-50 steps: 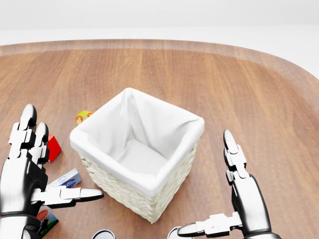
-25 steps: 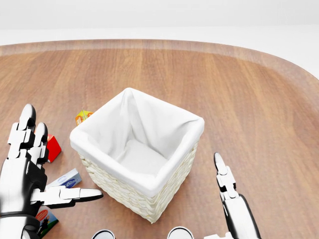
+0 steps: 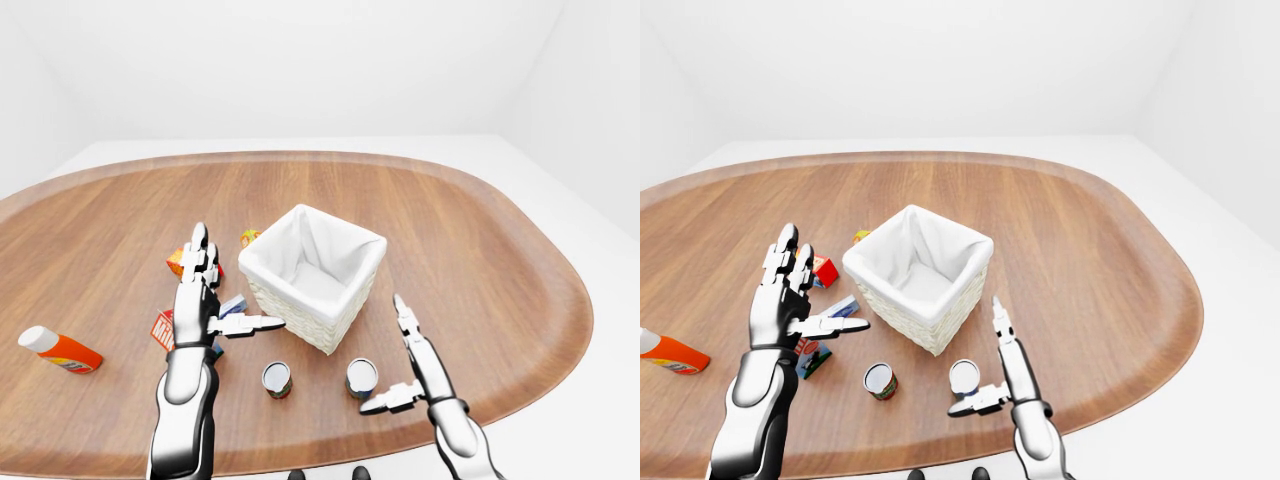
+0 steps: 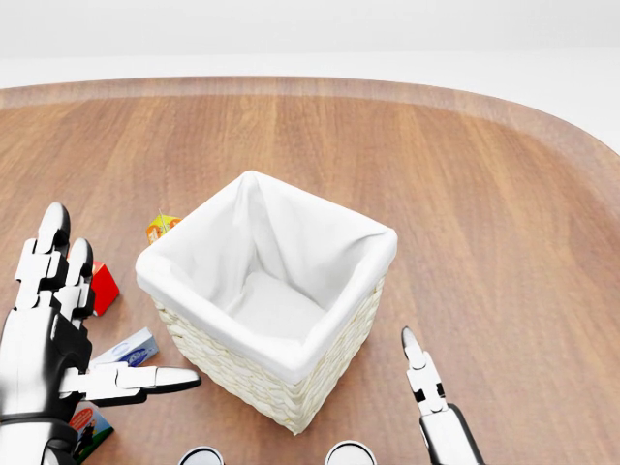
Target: Pick up the alphabet soup, and put it in the basket.
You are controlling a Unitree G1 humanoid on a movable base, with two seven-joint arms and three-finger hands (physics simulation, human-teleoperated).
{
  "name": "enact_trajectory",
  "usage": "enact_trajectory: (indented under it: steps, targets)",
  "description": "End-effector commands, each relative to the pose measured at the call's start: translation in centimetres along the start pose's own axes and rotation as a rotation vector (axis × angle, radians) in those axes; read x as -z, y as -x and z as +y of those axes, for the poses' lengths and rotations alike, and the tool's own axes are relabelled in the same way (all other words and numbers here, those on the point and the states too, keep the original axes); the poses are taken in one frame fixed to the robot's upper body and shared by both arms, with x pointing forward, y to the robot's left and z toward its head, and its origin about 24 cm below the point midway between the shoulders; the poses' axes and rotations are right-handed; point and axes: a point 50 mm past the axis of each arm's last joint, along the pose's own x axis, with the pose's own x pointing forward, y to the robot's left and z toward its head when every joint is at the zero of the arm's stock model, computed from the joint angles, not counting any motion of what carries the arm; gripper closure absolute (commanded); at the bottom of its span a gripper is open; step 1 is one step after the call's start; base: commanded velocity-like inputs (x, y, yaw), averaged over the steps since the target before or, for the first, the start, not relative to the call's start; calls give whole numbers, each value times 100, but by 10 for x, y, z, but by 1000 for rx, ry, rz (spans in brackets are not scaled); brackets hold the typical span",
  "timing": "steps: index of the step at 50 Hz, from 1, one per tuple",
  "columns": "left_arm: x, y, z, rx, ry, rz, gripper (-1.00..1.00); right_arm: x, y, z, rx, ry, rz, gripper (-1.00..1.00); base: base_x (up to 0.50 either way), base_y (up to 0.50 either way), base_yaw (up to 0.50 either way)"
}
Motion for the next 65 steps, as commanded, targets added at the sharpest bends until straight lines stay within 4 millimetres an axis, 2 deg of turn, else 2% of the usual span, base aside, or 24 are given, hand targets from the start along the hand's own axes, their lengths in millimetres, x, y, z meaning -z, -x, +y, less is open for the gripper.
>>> enact_trajectory:
  steps: [1, 49, 65]
  targets:
    - [-1, 0, 0, 1, 0, -4, -100, 9, 1, 7, -37, 27, 34, -100, 0, 0, 0]
    - [2, 0, 0, 3, -3, 3, -100, 44, -16, 26, -101, 87, 113, -100, 0, 0, 0]
    - [2, 0, -1, 6, -4, 5, -100, 47, -19, 30, -120, 98, 125, -100, 0, 0, 0]
